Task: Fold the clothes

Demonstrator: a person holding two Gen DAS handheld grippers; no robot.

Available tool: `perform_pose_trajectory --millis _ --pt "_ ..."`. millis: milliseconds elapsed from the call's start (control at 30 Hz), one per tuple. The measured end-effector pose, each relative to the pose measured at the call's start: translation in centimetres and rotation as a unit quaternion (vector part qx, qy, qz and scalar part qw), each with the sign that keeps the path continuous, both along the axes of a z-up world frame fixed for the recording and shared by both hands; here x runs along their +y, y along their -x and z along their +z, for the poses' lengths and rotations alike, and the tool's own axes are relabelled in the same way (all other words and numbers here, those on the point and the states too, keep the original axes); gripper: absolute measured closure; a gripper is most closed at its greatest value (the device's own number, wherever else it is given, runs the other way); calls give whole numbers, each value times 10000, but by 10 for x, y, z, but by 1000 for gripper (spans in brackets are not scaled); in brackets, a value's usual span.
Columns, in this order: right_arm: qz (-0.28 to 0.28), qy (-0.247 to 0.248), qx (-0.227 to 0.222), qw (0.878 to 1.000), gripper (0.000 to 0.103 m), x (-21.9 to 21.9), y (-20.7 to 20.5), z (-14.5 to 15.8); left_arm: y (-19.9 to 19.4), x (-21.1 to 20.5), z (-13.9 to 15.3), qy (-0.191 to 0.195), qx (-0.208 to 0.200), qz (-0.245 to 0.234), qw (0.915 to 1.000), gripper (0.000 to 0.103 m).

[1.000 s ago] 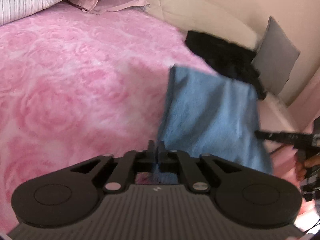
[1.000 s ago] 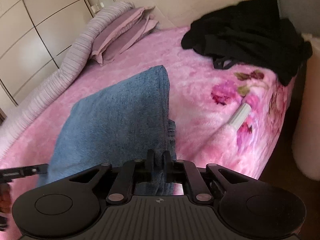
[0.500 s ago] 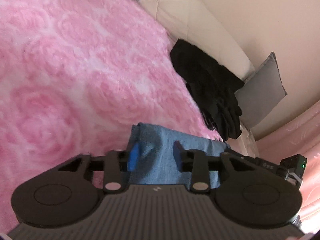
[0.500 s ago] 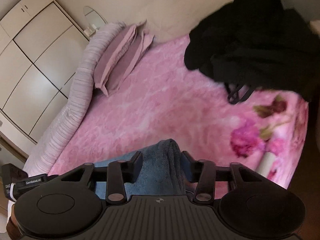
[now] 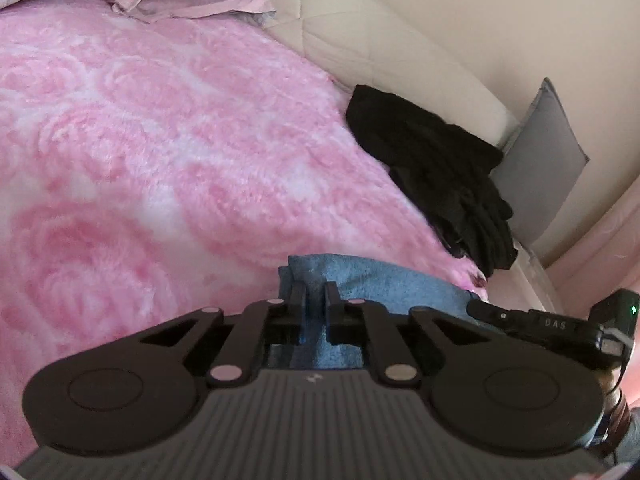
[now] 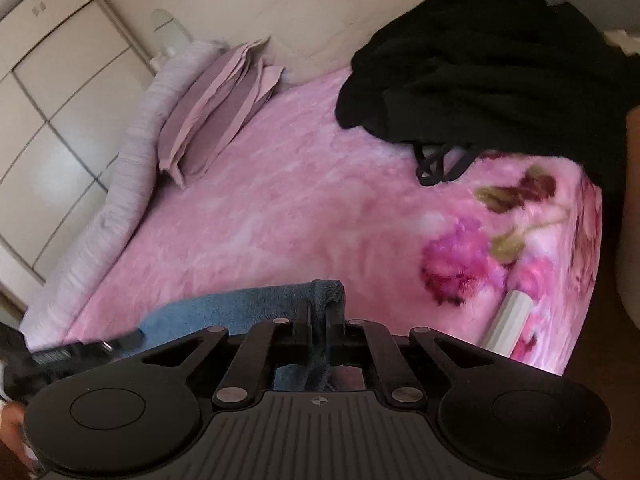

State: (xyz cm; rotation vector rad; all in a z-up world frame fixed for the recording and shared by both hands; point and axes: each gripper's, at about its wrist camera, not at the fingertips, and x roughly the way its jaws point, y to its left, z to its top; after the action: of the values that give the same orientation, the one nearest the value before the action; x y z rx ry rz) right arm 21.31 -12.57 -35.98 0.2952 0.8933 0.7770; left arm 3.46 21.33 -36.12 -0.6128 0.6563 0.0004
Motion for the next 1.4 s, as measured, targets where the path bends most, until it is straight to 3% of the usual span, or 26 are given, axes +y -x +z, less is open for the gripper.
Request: perform_pose_trajectory --millis 33,67,100,167,233,300,433,533,600,700,767,800,833,900,967,1100,1233,1400 --pt "-24 87 7 10000 71 -1 -2 3 7 -1 8 -222 1 80 9997 86" --pt "-43 132 -86 9999 60 -5 1 10 15 -3 16 -444 2 161 9989 86" --pt "-61 171 -191 9997 60 -9 4 18 22 -4 24 -665 3 241 9975 91" --pt "0 267 -579 9980 59 -18 19 37 38 -7 40 -1084 3 402 9933 91" --pt "183 386 -1188 9920 59 -25 47 59 71 -2 50 -741 -90 593 9954 89" --pt "524 459 -1320 9888 59 -31 77 64 106 -4 53 -314 -113 760 9965 76" --pt "1144 785 -1480 9792 59 -37 138 56 163 -24 39 289 34 1102 9935 68" --pt "1230 1086 -1295 9779 59 -41 166 33 197 -38 22 713 240 1380 9876 67" --pt "1035 987 -883 9858 59 -49 171 19 205 -43 9 1055 264 1494 9828 67" --pt "874 889 -725 9895 59 -56 175 12 207 -50 1 1370 114 1454 9798 67" --pt "885 893 -773 9891 60 -57 180 11 202 -57 0 1208 199 1355 9832 67" --pt "916 918 -852 9879 66 -56 183 11 199 -61 -1 1124 235 1300 9848 70" --pt "944 969 -953 9862 78 -54 186 10 197 -64 -2 1041 266 1251 9863 70" --pt "1003 1021 -1137 9832 82 -53 189 11 194 -67 -3 918 235 1296 9870 89" --pt "1068 1006 -1290 9807 92 -55 189 15 192 -69 0 732 102 1198 9900 91" --pt "1294 915 -1443 9768 96 -62 183 28 189 -62 14 550 -90 904 9943 91" --pt "1375 1035 -1294 9765 98 -61 171 18 183 -62 28 264 -74 389 9989 91" --pt "1354 969 -967 9813 98 -64 161 4 175 -44 20 610 77 70 9981 91"
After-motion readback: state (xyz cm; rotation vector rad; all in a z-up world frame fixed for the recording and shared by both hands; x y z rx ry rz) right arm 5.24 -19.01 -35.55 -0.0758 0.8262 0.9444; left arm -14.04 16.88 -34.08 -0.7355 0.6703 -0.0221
